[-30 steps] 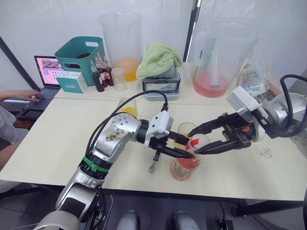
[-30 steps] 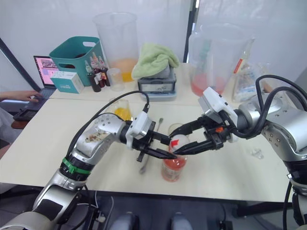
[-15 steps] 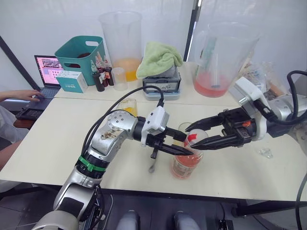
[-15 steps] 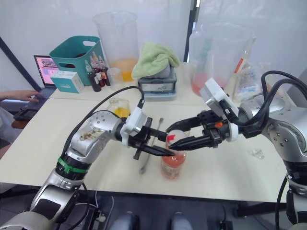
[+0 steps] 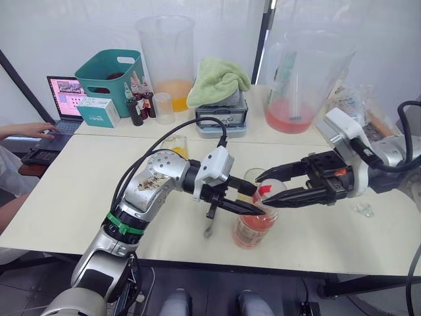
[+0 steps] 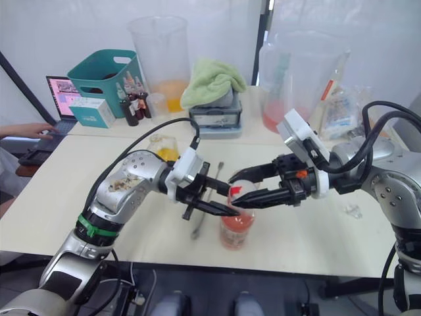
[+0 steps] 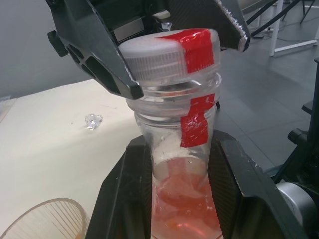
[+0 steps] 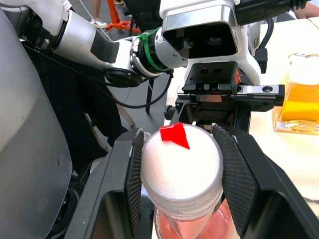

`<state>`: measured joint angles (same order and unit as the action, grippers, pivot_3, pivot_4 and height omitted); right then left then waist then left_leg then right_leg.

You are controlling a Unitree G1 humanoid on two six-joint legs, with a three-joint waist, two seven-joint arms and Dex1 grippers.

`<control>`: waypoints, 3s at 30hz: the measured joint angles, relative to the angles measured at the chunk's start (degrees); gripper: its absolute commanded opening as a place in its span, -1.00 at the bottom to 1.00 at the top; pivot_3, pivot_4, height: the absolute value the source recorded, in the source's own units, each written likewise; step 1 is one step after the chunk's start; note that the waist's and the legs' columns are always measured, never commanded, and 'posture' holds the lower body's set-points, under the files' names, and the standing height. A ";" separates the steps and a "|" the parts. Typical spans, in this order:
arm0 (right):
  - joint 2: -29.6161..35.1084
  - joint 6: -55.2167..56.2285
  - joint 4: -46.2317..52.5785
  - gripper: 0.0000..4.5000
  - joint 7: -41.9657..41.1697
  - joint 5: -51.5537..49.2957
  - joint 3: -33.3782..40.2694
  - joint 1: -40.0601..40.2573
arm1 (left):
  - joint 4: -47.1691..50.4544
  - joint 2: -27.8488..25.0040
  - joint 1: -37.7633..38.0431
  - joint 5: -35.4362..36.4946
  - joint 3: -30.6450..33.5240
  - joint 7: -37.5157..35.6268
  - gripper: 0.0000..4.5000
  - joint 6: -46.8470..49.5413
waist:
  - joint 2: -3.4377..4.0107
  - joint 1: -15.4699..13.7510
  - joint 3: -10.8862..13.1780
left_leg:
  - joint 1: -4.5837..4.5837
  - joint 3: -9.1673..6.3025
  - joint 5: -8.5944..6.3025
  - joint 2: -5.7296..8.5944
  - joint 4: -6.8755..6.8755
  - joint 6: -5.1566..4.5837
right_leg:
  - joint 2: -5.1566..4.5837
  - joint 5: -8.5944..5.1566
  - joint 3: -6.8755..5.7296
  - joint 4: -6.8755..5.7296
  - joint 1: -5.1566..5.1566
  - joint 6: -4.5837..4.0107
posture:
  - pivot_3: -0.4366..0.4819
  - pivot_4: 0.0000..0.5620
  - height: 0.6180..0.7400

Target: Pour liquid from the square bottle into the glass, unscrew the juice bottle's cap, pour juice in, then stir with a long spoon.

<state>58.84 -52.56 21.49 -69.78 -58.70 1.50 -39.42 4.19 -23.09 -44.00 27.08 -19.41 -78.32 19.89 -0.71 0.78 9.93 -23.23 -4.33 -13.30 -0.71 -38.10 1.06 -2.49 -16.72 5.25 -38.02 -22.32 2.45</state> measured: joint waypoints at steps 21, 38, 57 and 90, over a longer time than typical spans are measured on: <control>0.77 7.69 -0.68 -0.25 -10.40 12.18 -7.52 -5.80 | -1.72 -0.72 -0.17 -1.15 -1.88 -0.95 -0.49 -2.43 | 0.00 0.10 0.00 | 0.05 0.03 0.00 -0.02 -0.01 0.00 | 0.00 0.00 -0.03 0.01 0.01 0.00 | -0.05 -0.47 1.00; -0.91 10.64 -7.22 -0.25 -16.07 15.58 -6.25 -14.05 | -2.38 -1.34 0.38 -1.13 -1.27 -2.30 -0.49 -3.44 | -0.02 0.04 -0.03 | 0.12 -0.04 0.00 -0.02 -0.02 0.00 | 0.00 0.00 -0.11 -0.02 0.11 0.00 | -0.05 -0.47 1.00; -7.36 11.24 -8.72 -0.25 17.95 30.59 15.55 36.11 | -1.77 -0.77 1.88 -0.79 0.65 -1.36 -0.49 -2.89 | -0.10 0.06 -0.12 | 0.18 0.02 0.00 0.02 -0.01 0.01 | 0.03 -0.01 0.09 -0.04 0.20 0.01 | -0.05 -0.47 1.00; -22.92 8.68 13.17 0.99 38.59 15.28 27.31 40.20 | -30.62 -1.39 -17.82 -10.57 12.06 4.37 -0.49 -19.57 | -0.11 0.08 -0.05 | -0.03 -0.06 0.05 0.11 0.04 0.09 | 0.03 -0.01 0.16 -0.03 0.06 0.03 | -0.05 -0.47 1.00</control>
<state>35.92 -43.88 34.66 -31.19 -43.42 28.80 0.78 -26.43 -24.48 -61.82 16.51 -7.34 -73.95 0.32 -0.81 0.86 9.87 -23.26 -4.39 -13.24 -0.60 -38.06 1.15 -2.46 -16.74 5.41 -38.05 -22.26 2.48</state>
